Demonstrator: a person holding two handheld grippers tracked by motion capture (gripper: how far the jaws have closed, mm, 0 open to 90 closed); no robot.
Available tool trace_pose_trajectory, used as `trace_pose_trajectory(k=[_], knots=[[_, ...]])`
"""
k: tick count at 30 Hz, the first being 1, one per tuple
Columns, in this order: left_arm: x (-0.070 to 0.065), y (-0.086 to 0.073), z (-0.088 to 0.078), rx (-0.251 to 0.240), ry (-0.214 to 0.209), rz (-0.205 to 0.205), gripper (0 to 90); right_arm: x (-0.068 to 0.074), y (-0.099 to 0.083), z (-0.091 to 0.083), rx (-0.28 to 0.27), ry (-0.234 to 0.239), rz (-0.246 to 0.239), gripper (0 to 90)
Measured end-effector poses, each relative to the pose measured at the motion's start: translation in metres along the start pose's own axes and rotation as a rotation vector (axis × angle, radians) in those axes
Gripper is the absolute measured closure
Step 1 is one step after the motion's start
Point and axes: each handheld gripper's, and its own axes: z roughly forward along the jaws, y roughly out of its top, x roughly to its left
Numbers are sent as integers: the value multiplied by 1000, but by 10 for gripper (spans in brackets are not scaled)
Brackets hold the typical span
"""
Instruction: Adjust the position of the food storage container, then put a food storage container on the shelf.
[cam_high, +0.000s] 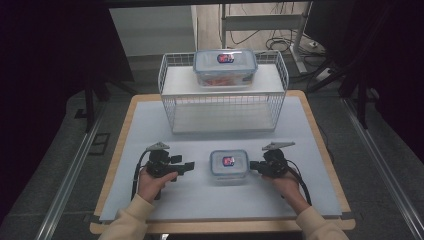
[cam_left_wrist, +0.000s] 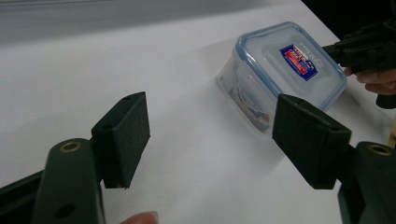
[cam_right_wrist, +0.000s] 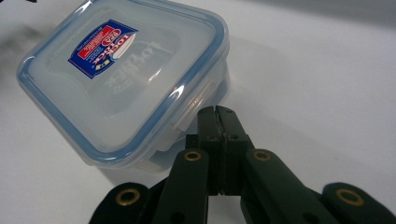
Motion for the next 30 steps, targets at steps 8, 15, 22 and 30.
trace_pose_trajectory(k=[8,15,22,30], knots=[[0,0,-1,-4,3,1,273,-4,-3,-8,-14,4,5,896],[-1,0,-1,-7,-11,-13,270,-11,-5,-27,-62,8,27,895],[-2,2,2,-3,0,-7,268,-16,-6,-33,-75,13,48,895],[-5,4,3,-5,13,-11,238,-18,-7,-37,-101,47,68,784]])
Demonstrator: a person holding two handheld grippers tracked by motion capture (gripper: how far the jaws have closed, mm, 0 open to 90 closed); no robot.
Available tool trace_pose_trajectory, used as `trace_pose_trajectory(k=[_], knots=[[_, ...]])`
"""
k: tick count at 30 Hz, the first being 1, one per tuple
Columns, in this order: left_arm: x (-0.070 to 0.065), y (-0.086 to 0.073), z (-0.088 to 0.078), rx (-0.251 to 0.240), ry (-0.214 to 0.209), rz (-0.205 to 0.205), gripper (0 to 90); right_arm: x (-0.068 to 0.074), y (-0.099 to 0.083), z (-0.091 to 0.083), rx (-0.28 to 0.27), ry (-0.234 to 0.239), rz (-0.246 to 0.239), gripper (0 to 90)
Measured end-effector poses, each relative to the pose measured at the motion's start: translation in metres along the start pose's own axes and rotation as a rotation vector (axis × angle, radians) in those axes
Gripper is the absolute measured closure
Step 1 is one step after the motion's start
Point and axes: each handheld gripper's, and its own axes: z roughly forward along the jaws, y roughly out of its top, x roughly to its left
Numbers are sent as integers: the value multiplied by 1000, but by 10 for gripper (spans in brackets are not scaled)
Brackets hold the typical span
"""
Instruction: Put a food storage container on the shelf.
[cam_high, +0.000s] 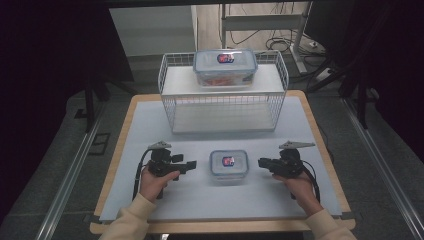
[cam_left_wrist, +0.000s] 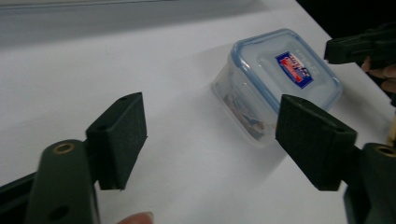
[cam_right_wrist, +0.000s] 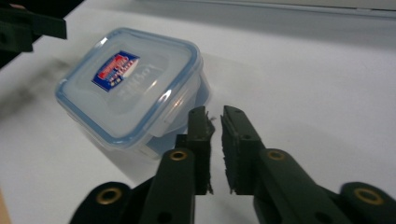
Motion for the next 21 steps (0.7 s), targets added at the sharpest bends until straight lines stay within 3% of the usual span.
trace_pose_trajectory(k=[2,4,5,6,8,11,21], knots=[[0,0,-1,-2,8,-5,219,-1,1,0,-6,6,7,692],[1,1,-2,-8,-2,-23,201,-1,3,1,-6,12,13,527],[1,1,-2,-8,-2,-23,195,-1,3,1,-6,12,13,527],[1,2,-1,-7,-16,-43,188,-2,5,2,-1,37,35,417],[1,2,2,-2,-31,-54,180,-3,7,3,-2,52,45,356],[-1,3,8,13,-52,-72,179,-4,10,5,4,79,70,310],[-12,6,19,26,-56,-96,183,3,11,-1,2,107,91,294]])
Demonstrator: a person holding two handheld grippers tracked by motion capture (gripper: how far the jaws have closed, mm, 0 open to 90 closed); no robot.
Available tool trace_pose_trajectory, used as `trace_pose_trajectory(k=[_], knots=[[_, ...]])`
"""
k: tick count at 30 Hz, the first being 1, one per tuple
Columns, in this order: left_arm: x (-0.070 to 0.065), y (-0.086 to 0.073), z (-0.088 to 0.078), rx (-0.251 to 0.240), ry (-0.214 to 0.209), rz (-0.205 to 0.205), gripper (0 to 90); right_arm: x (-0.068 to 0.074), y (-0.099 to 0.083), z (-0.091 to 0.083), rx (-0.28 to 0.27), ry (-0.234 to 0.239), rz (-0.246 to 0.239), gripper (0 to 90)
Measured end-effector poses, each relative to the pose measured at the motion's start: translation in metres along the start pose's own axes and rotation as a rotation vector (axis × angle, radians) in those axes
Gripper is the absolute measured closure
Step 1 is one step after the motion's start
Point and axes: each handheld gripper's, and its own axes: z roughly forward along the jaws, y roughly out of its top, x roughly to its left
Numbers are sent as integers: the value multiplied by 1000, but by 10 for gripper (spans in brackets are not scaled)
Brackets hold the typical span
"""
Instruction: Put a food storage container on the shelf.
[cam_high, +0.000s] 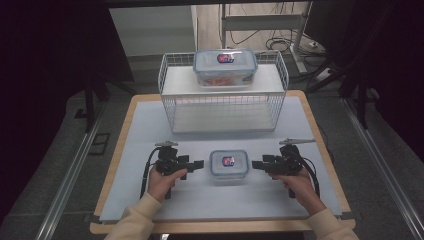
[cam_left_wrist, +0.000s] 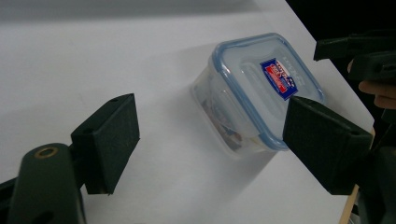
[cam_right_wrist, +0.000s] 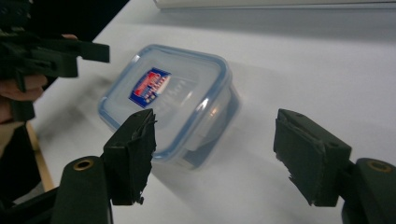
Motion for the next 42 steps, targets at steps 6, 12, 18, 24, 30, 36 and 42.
trace_pose_trajectory(k=[6,12,18,24,30,36,42], knots=[[0,1,12,29,-22,-17,197,1,5,11,32,23,14,292],[-3,7,25,45,-45,-26,219,-3,6,24,62,39,51,291],[-10,12,41,67,-69,-18,218,-5,10,34,79,51,92,292],[-10,10,48,99,-101,-37,232,-8,9,42,100,79,114,296],[-8,6,52,113,-141,-74,257,-6,6,48,127,102,119,309],[-8,5,54,130,-167,-82,328,-5,5,51,144,143,133,351],[-11,2,48,125,-163,-75,380,-7,2,45,127,158,153,429]])
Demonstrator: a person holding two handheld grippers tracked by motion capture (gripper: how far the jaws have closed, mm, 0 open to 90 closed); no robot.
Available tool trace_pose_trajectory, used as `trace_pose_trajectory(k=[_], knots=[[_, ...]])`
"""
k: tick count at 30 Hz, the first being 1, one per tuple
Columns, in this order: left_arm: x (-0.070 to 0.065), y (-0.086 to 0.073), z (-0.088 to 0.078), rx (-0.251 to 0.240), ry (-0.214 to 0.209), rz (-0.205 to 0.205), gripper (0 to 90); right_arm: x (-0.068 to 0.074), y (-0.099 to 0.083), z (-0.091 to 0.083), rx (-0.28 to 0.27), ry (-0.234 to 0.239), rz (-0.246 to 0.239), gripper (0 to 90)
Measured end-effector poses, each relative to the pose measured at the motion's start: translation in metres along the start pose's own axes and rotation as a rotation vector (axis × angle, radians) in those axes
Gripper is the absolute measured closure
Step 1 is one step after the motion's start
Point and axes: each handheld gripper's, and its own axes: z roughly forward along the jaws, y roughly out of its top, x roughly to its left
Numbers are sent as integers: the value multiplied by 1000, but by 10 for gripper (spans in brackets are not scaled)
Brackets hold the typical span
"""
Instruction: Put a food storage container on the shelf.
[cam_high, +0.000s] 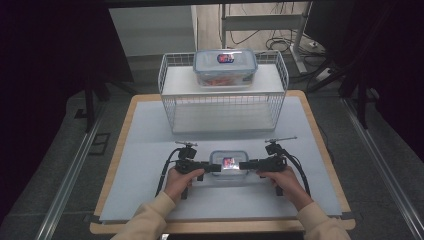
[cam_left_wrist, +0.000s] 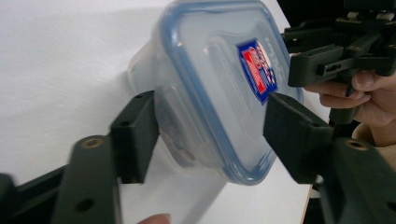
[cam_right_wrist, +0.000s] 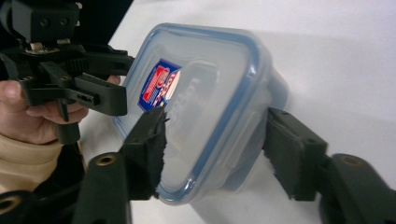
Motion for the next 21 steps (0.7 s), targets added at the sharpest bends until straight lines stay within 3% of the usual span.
trace_pose_trajectory(k=[7,12,21], knots=[[-10,-11,-9,-22,23,64,472,6,-7,-9,-27,13,-39,506],[-16,-16,-9,-46,50,98,480,11,-11,-11,-40,-1,-71,509],[-22,-19,-10,-69,61,119,493,15,-22,-15,-75,-1,-100,528]])
